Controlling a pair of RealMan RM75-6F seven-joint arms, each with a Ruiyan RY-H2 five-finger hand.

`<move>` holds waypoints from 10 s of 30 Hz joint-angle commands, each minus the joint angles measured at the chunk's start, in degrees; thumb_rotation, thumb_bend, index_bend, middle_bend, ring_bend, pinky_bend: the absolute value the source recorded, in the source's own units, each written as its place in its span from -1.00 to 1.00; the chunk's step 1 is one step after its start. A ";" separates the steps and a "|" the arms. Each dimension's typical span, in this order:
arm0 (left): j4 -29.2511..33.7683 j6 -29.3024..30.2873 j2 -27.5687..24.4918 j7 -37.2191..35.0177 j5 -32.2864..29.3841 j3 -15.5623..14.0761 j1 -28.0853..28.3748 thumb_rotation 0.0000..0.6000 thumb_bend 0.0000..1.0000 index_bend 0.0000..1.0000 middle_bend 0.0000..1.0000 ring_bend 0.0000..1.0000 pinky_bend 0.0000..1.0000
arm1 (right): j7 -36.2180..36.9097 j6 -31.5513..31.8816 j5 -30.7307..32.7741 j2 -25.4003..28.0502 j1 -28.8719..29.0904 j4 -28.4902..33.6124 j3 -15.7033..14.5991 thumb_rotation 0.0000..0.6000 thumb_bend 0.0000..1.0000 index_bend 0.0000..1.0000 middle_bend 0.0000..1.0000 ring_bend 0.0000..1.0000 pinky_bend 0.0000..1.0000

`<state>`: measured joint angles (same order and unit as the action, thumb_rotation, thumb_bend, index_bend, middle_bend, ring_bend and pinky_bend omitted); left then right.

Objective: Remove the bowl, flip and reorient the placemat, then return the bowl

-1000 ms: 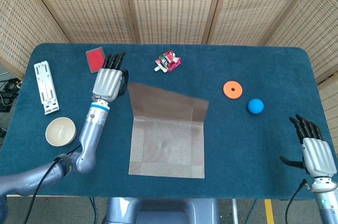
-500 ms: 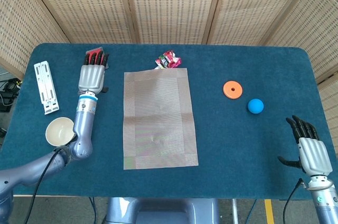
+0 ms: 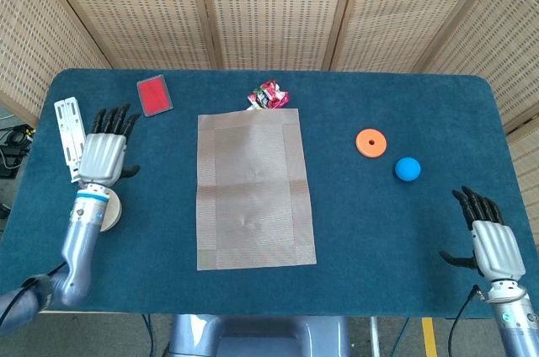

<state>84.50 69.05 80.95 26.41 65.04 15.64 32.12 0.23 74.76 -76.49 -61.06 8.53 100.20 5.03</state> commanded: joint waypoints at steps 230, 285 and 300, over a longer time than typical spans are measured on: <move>10.16 -12.57 5.07 18.27 4.31 -1.03 5.69 1.00 -0.99 -0.88 -1.00 -1.00 -1.00 | -0.56 8.61 0.26 -9.03 0.34 -11.58 6.42 1.00 -0.56 -0.81 -1.00 -1.00 -1.00; -28.23 -18.46 36.48 25.69 -13.47 -2.65 29.78 1.00 -0.43 -0.55 -1.00 -1.00 -1.00 | 9.77 3.34 4.11 -6.40 0.90 -12.98 8.20 1.00 -0.57 -0.80 -1.00 -1.00 -1.00; -30.31 -17.31 37.04 16.66 -5.65 -3.16 29.34 1.00 0.15 -0.52 -1.00 -1.00 -1.00 | 10.06 3.74 3.75 -6.10 0.67 -12.40 8.06 1.00 -0.57 -0.80 -1.00 -1.00 -1.00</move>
<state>54.37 51.61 117.97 43.52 58.98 12.50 61.55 10.28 78.50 -72.74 -67.17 9.20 87.79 13.09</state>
